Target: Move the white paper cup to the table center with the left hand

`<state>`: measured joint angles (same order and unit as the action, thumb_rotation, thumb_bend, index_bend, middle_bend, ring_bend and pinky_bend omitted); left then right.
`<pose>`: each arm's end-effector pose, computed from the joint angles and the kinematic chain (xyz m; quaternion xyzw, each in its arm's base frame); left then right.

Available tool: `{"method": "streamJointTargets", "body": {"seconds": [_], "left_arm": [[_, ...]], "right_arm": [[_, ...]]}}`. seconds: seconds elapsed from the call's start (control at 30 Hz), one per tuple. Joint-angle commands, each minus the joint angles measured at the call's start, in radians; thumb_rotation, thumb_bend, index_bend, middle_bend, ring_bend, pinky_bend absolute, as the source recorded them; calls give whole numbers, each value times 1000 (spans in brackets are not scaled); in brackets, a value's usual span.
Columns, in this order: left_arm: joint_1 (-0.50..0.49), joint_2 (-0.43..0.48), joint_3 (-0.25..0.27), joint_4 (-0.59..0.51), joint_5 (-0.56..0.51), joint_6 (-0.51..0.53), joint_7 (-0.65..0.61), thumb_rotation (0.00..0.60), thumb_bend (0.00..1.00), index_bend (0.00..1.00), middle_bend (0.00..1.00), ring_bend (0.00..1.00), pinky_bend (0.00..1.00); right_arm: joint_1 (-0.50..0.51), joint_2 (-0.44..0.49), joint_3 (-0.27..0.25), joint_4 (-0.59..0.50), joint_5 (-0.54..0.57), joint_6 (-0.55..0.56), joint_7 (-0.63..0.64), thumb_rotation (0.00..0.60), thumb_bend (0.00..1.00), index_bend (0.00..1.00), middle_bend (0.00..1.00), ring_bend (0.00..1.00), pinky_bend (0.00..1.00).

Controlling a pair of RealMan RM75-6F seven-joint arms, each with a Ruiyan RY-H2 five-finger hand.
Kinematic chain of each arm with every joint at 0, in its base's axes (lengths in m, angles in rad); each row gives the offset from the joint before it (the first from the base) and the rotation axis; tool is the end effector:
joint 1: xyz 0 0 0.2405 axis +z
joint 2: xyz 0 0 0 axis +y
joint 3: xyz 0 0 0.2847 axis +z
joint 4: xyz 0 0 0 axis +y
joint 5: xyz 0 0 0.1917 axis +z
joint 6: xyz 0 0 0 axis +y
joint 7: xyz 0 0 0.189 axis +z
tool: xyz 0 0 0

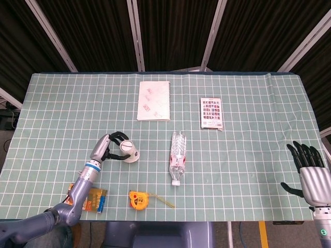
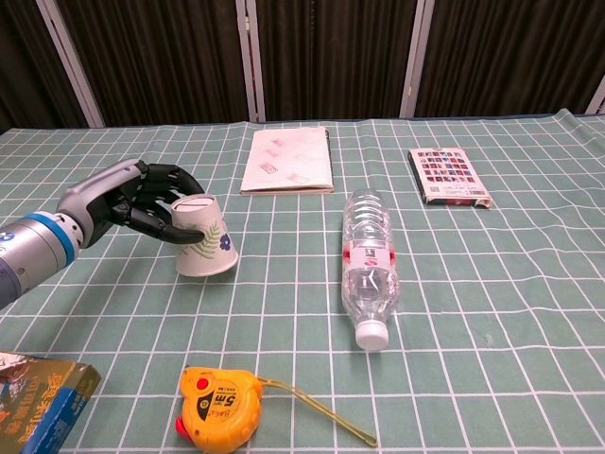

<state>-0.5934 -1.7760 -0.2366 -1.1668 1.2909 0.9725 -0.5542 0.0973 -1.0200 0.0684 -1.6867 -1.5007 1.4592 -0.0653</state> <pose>-0.2068 0.3882 -0.0598 -0.4988 -0.6386 -0.5209 0.2686 -0.3160 -0.2333 0.2134 0.6155 -0.3578 0.3667 0.5989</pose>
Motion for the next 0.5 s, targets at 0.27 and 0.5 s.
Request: {"method": "streamJointTargets", "body": {"seconds": [0.27, 0.5], "left_arm": [[8, 22, 31, -4, 74, 69, 8, 600, 73, 0, 0, 0, 0], [58, 138, 27, -128, 123, 198, 46, 600, 70, 0, 0, 0, 0]], "right_arm": [[-4, 2, -2, -2, -4, 7, -3, 600, 0, 0, 0, 0, 0], [-9, 7, -6, -8, -19, 18, 4, 600, 0, 0, 0, 0, 0]]}}
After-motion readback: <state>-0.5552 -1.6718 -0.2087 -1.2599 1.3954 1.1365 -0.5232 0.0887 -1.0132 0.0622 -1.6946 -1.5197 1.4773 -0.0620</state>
